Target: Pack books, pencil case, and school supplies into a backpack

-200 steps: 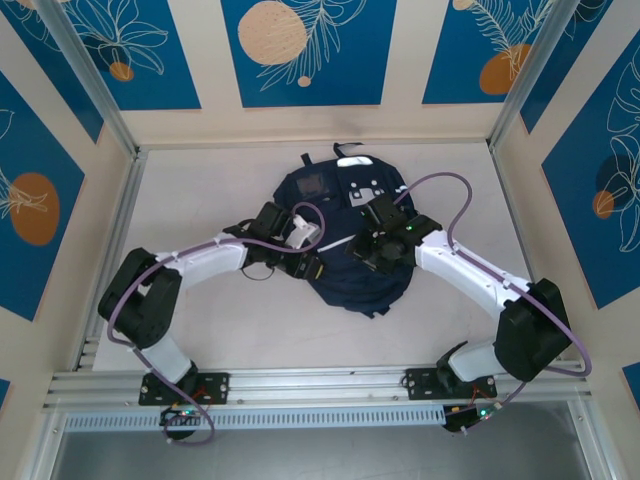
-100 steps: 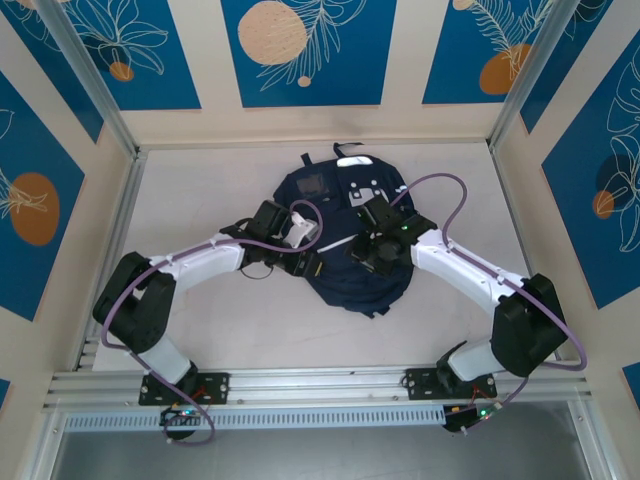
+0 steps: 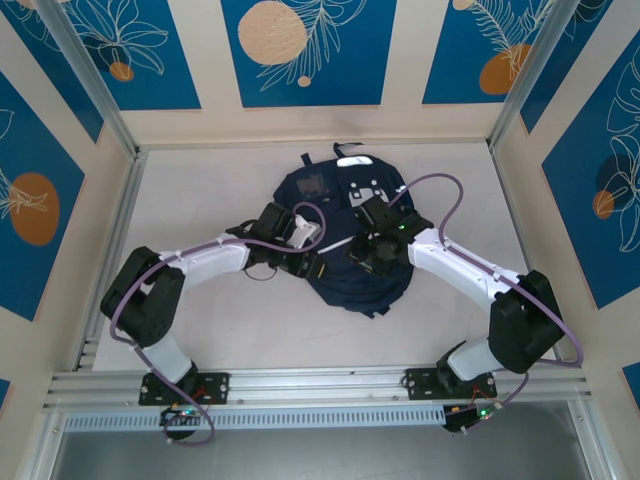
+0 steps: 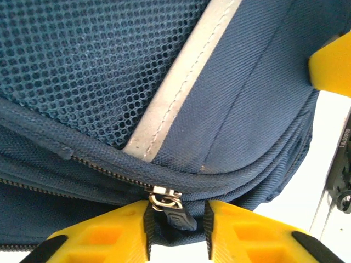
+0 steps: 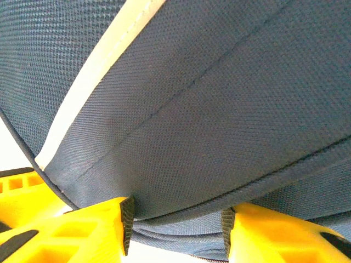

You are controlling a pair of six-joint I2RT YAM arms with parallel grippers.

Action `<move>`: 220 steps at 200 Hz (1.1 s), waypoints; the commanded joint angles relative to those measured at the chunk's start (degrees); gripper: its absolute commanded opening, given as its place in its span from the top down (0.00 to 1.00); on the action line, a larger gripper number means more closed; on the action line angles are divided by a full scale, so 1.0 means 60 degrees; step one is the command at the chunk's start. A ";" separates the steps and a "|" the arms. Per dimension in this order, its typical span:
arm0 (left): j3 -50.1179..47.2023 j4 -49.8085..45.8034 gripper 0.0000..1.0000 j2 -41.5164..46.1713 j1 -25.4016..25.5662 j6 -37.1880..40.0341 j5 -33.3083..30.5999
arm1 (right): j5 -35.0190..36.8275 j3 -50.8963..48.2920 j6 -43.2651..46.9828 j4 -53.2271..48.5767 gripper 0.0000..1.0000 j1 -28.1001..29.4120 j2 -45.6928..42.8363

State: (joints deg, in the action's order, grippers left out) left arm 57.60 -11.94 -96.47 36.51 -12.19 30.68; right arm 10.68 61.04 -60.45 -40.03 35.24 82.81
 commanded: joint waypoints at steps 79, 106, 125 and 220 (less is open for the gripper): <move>-0.0396 -0.0112 1.00 0.0912 0.0203 0.0062 -0.0433 | -0.0401 0.0242 -0.0173 0.0275 0.59 0.0059 0.0457; -0.0655 -0.0144 1.00 0.1212 0.0263 0.0126 -0.0472 | -0.0624 0.0206 -0.0181 0.0689 0.70 0.0072 0.0696; -0.0792 -0.0148 1.00 0.1407 0.0342 0.0148 -0.0486 | -0.0889 0.0113 -0.0180 0.1229 0.78 0.0074 0.0798; -0.0995 -0.0354 0.60 0.2010 0.0144 0.0362 -0.2942 | -0.0422 0.0095 -0.0320 0.1411 0.99 0.0059 0.0309</move>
State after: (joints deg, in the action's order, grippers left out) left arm 51.11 -12.91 -85.76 38.61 -11.84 17.78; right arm 5.89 61.08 -62.85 -30.85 35.31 87.42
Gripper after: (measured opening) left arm 0.320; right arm 0.112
